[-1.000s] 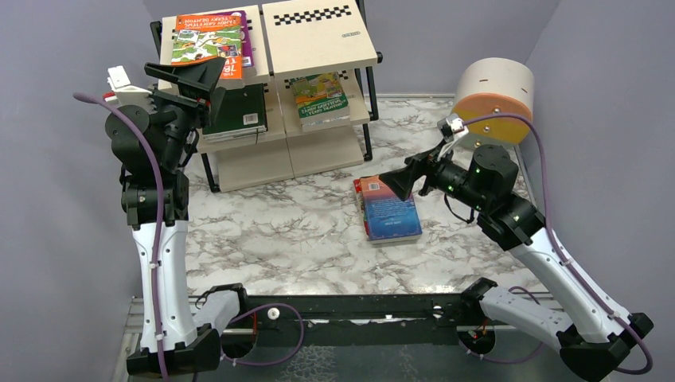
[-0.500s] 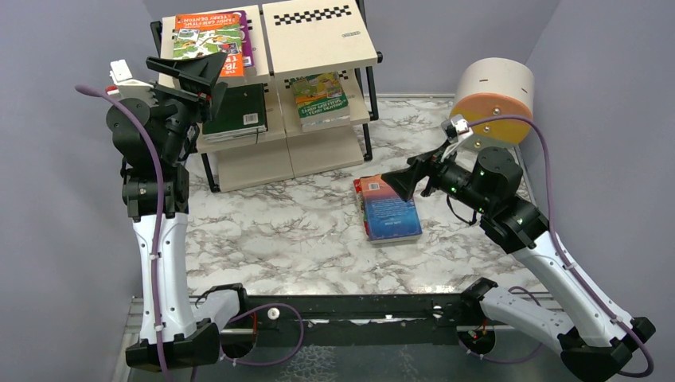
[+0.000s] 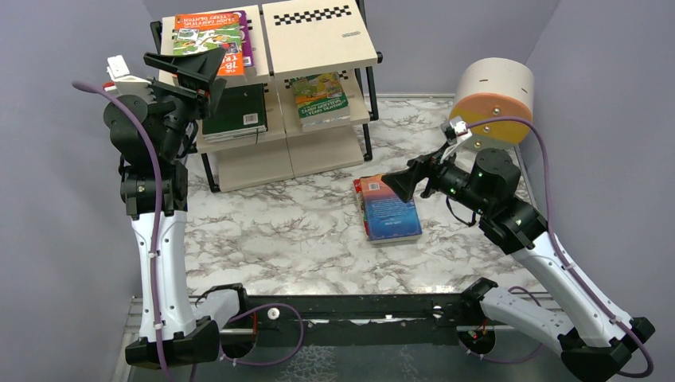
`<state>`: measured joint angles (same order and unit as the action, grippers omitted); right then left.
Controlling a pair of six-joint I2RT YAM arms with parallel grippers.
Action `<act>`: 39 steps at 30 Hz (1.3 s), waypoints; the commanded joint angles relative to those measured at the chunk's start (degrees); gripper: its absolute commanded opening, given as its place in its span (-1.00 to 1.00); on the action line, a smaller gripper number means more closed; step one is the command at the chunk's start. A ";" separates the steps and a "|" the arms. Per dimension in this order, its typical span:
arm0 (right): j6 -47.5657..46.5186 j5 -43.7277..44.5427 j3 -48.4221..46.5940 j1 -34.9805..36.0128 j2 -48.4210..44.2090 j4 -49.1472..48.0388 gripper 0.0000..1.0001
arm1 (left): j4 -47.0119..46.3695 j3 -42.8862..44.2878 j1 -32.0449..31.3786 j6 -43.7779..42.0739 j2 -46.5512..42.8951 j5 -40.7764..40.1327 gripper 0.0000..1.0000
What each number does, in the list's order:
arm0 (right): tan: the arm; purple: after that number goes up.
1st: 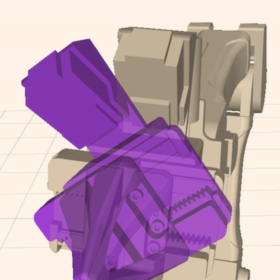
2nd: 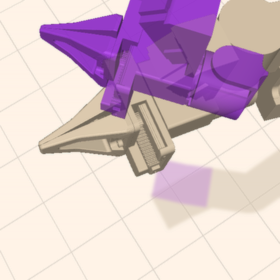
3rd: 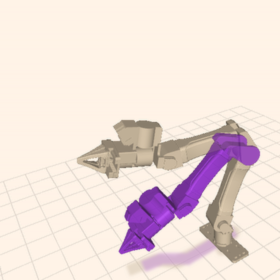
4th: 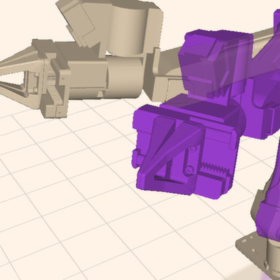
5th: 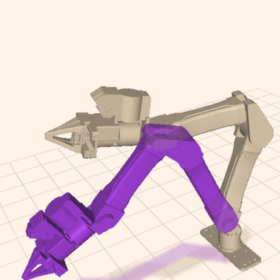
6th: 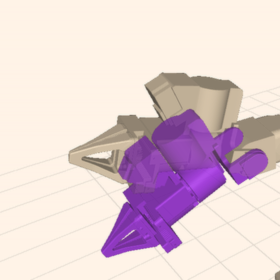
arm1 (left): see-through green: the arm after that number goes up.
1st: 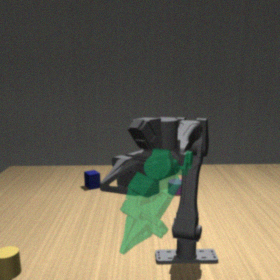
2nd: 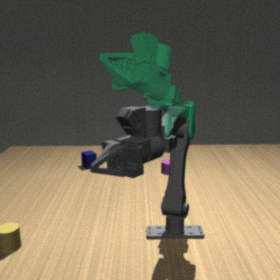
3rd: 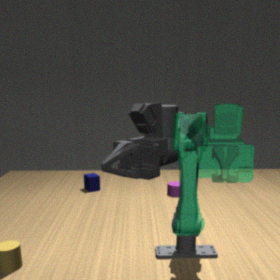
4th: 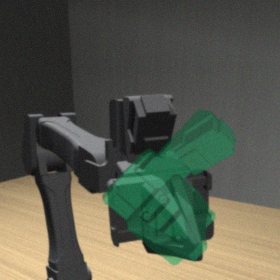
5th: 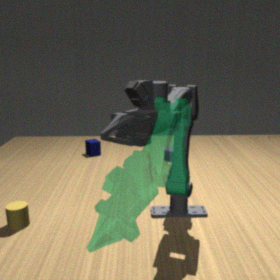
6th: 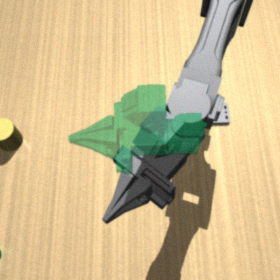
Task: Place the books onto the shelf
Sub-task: Place the book on the shelf.
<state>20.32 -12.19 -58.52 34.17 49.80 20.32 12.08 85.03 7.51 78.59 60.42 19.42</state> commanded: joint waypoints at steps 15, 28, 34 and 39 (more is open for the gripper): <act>0.08 1.81 0.85 0.11 -0.59 0.21 0.89 | 0.49 0.92 1.13 -0.90 0.35 -3.64 0.60; 0.04 2.17 1.88 0.18 -0.38 -0.57 0.89 | -0.55 2.04 2.03 -0.78 2.40 -3.87 0.60; 0.01 2.16 2.00 0.17 0.09 -0.98 0.89 | -0.74 2.36 2.56 -0.72 2.98 -3.62 0.60; 0.14 2.17 2.31 0.19 0.14 -1.33 0.89 | -0.64 3.30 3.07 -0.76 3.66 -3.22 0.60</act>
<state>20.32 -11.38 -57.06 34.17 49.98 20.21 10.98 86.80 9.45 78.32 62.96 17.34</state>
